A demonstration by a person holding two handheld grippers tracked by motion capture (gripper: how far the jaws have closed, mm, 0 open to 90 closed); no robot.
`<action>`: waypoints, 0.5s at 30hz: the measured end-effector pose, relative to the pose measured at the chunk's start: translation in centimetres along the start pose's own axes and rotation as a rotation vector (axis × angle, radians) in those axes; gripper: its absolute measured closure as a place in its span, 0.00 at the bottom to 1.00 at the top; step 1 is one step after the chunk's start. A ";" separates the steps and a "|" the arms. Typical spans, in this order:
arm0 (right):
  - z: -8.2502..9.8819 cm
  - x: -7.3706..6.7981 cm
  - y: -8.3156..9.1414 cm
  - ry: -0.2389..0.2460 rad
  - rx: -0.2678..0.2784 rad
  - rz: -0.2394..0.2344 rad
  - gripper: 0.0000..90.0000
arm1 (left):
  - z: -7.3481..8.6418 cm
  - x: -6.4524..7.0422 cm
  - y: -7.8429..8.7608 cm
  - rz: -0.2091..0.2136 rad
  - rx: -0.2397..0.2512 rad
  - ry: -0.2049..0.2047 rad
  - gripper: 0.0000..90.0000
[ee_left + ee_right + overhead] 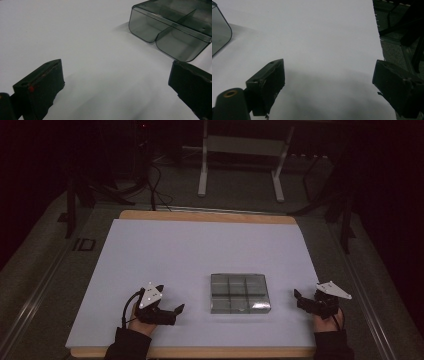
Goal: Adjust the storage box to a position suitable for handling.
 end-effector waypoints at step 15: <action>0.3 0.0 -0.4 -0.012 -0.047 -0.025 0.12 | 0.1 0.0 -0.1 -0.006 -0.018 -0.008 0.01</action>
Point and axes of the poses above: each handheld gripper's, and its own axes: y roughly backward along the jaws, z roughly out of its underside, x roughly to its right, the point moved 9 cm from there along -y, roughly forward along the jaws, and after that the axes turned 11 degrees about -z, right-handed, at the moved point
